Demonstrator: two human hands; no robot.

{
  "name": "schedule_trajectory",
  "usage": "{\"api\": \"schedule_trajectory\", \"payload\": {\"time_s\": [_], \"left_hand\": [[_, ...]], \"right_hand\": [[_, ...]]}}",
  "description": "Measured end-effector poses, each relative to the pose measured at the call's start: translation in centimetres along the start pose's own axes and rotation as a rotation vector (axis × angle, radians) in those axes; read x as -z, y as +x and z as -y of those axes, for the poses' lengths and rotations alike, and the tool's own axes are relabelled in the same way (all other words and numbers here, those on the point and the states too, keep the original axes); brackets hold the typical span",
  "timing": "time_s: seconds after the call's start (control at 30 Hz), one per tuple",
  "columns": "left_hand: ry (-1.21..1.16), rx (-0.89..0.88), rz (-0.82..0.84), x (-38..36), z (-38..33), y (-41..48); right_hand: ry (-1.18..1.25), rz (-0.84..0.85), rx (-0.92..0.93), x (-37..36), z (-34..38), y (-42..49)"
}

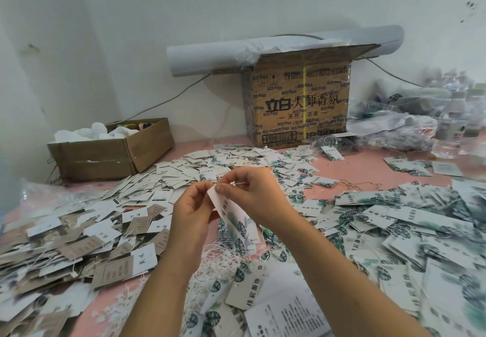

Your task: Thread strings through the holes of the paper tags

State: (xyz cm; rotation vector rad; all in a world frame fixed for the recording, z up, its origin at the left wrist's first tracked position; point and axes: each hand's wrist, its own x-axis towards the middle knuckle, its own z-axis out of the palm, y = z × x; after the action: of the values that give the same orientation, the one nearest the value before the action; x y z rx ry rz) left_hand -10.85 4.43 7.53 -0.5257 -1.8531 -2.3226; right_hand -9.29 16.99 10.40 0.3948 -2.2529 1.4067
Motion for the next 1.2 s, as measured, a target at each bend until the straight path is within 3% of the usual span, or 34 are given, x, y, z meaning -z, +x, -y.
{"api": "schedule_trajectory", "payload": {"time_s": [0.17, 0.53, 0.77, 0.97, 1.2], "left_hand": [[-0.020, 0.039, -0.021, -0.1, -0.3, 0.1], [-0.468, 0.104, -0.189, 1.1, -1.4, 0.7], [-0.384, 0.094, -0.206, 0.9, -1.2, 0.6], [-0.259, 0.029, -0.133, 0.8, -0.8, 0.5], [-0.153, 0.028, -0.080, 0.6, -0.5, 0.4]], "right_hand": [[0.002, 0.044, -0.023, 0.3, -0.2, 0.0], [-0.012, 0.065, -0.242, 3.4, -1.0, 0.2], [0.134, 0.094, -0.257, 3.5, -1.2, 0.1], [0.347, -0.019, -0.227, 4.0, -1.5, 0.3], [0.300, 0.009, -0.267, 4.2, -1.1, 0.2]]}}
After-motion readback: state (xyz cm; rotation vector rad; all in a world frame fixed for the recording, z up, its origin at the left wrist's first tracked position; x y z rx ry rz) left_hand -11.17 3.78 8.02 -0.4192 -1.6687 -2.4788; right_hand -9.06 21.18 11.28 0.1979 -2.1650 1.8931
